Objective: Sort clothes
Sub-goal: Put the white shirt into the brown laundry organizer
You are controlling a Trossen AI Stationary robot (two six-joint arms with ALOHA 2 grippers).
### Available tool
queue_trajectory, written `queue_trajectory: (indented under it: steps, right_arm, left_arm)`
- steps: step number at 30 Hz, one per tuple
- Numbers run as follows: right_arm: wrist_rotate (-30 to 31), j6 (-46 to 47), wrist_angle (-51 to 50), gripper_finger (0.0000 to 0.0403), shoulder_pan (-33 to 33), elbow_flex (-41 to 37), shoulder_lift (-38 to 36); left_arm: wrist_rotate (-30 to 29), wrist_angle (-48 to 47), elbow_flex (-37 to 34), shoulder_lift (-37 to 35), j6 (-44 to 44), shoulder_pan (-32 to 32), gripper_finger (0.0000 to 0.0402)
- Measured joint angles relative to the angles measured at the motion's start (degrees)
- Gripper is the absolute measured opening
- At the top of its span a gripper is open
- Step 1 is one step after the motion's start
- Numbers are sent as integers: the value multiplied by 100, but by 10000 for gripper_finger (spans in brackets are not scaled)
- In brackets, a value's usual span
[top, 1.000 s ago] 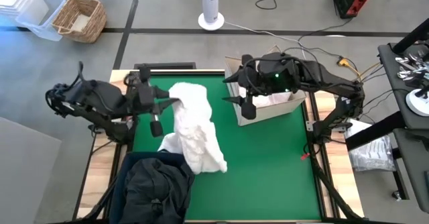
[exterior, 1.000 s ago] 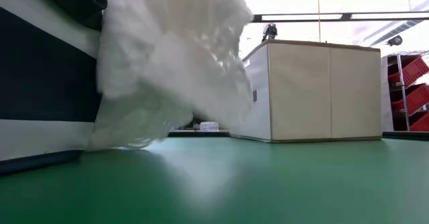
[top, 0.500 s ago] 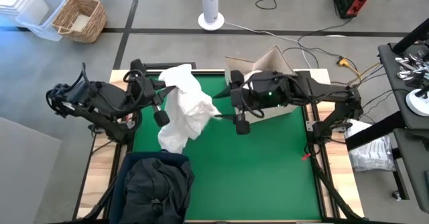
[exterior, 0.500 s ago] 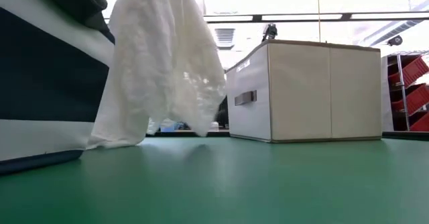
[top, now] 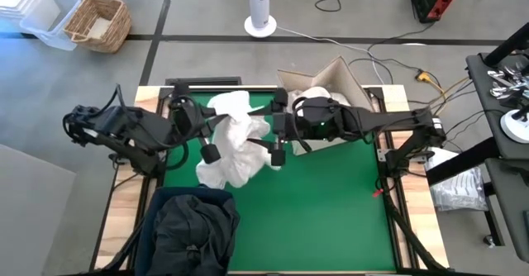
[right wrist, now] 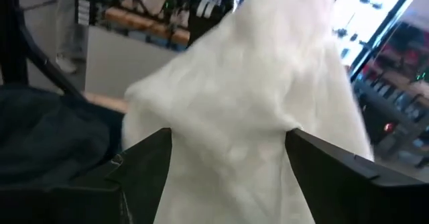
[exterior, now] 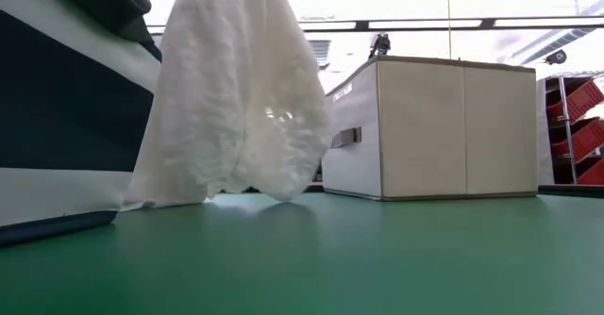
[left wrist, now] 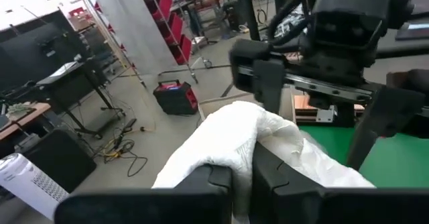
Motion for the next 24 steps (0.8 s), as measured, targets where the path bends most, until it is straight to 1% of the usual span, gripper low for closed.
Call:
queue_trajectory:
  steps: [3, 7, 10, 12, 15, 20, 22, 24]
  right_arm:
    - [9, -65, 430, 292, 1, -93, 65]
    - [-141, -61, 643, 304, 1, -74, 249]
    - [-386, -21, 700, 311, -7, -2, 446]
    - [-545, -11, 835, 314, -8, 1, 548]
    - [-661, 4, 1250, 315, -6, 1, 678]
    - [-668, -229, 1783, 295, -8, 1, 786]
    - [-811, -238, 1865, 276, -8, 1, 793]
    - [-962, -213, 1947, 244, -10, -1, 793]
  left_arm:
    - [3, 26, 0, 104, 2, 0, 0]
    - [88, 200, 0, 217, 111, 0, 0]
    - [635, 455, 0, 244, 145, 0, 0]
    - [1130, 597, 0, 248, 151, 0, 0]
    - [1478, 748, 0, 242, 170, 2, 0]
    - [1540, 816, 0, 237, 172, -2, 0]
    - [1548, 813, 0, 237, 171, -7, 0]
    - [1550, 812, 0, 237, 172, -7, 0]
